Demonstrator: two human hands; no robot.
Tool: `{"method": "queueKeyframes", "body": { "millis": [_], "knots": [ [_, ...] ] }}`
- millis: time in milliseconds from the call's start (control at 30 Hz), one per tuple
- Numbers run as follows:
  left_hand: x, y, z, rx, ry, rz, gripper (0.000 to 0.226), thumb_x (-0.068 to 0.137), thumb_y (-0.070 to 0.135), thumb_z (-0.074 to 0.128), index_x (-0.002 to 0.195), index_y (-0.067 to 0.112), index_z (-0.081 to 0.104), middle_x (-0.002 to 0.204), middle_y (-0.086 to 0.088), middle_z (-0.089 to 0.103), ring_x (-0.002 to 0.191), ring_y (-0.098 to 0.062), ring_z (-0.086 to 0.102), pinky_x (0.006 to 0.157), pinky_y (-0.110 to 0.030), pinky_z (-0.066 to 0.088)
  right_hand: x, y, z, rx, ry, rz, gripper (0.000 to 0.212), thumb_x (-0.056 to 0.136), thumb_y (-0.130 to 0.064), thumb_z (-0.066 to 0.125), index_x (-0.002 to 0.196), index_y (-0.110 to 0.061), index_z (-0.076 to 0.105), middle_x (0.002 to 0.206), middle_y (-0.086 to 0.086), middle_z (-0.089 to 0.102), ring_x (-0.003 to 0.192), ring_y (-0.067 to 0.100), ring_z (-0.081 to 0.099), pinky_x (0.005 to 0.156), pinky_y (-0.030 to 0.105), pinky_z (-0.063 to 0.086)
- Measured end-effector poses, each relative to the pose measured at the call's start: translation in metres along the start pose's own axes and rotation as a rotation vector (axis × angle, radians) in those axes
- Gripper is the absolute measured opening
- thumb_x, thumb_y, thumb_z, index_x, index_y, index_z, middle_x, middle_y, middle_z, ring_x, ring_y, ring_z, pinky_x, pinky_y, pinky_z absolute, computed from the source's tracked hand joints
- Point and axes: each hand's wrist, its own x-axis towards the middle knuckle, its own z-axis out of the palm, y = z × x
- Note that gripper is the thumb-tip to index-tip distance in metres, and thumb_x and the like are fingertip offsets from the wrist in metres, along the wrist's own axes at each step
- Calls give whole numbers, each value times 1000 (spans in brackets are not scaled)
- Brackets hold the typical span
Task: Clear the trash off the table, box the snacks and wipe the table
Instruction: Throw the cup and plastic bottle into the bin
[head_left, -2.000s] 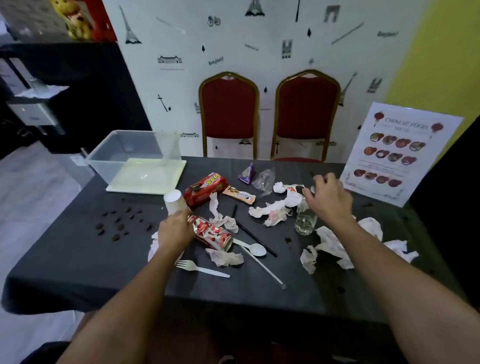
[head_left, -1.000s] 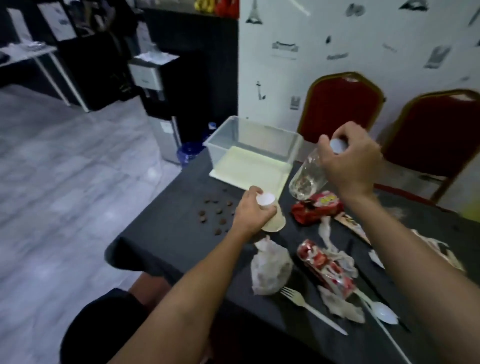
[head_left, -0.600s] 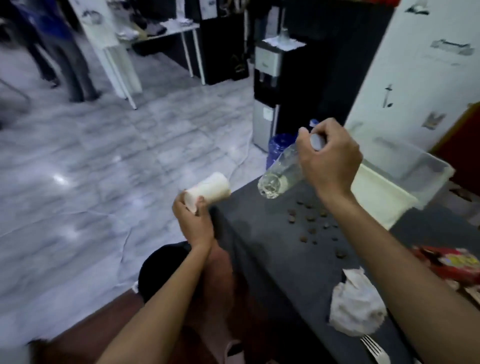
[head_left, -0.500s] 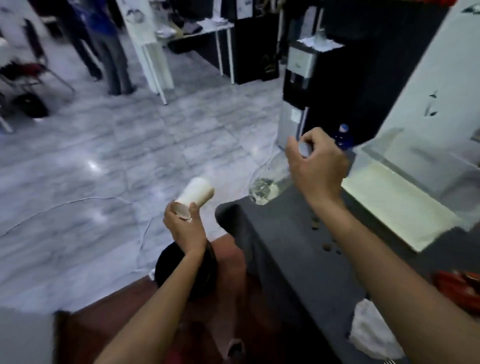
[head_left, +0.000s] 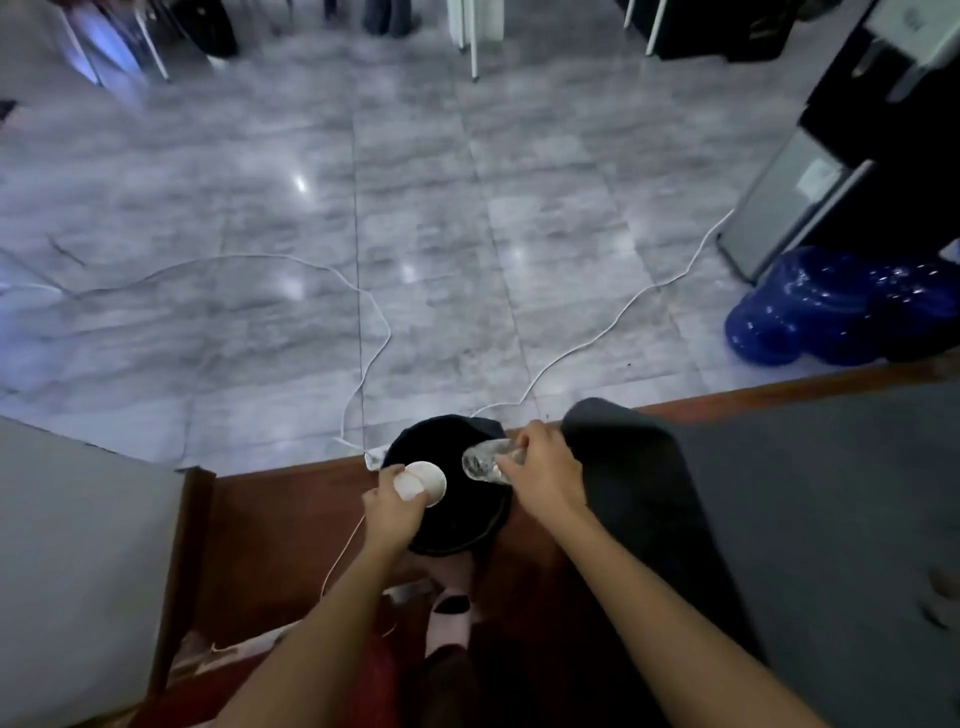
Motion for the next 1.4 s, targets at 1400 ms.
{"method": "queueKeyframes", "body": {
  "millis": [1400],
  "knots": [
    [-133,174,25,599,40,1097,55,91,6,46,144,1,32,151,-15,34,142,-30,27,115,-46,21,-88,9,-152,-462,395,-152,57,100,-21,34,152,-9,11,161,4,8,148,22,3,119,45,11]
  ]
}}
